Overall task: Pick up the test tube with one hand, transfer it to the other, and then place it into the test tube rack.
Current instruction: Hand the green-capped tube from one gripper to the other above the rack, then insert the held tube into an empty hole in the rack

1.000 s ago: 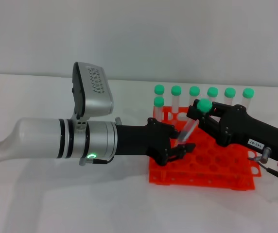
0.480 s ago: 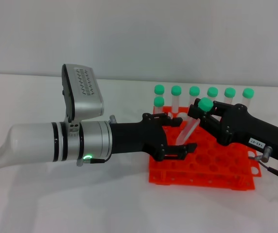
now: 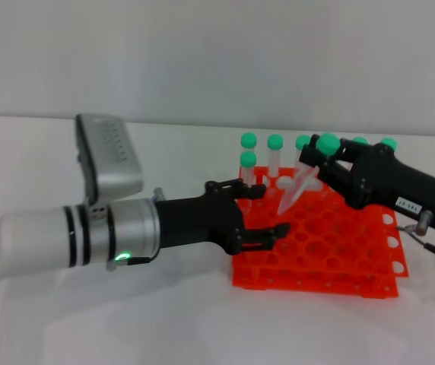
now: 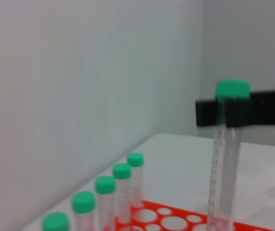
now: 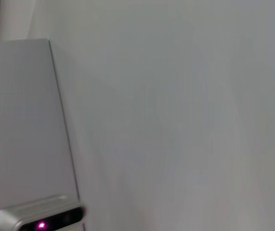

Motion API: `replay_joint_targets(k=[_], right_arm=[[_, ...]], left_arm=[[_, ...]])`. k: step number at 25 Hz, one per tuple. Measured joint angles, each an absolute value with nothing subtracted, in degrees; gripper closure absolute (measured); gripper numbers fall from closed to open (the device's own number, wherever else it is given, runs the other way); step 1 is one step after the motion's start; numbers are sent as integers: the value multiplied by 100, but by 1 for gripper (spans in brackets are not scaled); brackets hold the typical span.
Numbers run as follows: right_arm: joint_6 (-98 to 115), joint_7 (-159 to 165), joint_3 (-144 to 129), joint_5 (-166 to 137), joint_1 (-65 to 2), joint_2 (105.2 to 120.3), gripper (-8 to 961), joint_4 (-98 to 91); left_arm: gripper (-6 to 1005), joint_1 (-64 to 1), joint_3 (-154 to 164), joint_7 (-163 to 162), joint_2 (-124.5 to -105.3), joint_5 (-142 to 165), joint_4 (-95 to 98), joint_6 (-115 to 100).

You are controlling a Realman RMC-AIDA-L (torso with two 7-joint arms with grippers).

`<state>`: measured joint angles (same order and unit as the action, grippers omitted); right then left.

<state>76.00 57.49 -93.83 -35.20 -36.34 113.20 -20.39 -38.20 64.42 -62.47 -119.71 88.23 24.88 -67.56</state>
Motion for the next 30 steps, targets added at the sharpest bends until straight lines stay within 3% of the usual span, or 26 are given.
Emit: replay_joint_targets(k=[6, 12, 20, 30], right_arm=[[7371, 5790, -9337, -3542, -3692, 11183, 752, -2225], [7014, 5784, -9336, -3547, -3801, 11157, 752, -2355], [6363, 5786, -9369, -3796, -4134, 11288, 753, -2404], [5579, 5768, -9354, -4326, -4344, 11475, 753, -2587]], left_arm=[[213, -3188, 6442, -5635, -11961, 7952, 2535, -6866], [215, -2547, 6443, -5084, -11948, 7097, 2533, -6972], [217, -1393, 6413, -3243, -11952, 4534, 1910, -8011], [219, -1012, 6388, -2464, -11951, 2626, 701, -8864]])
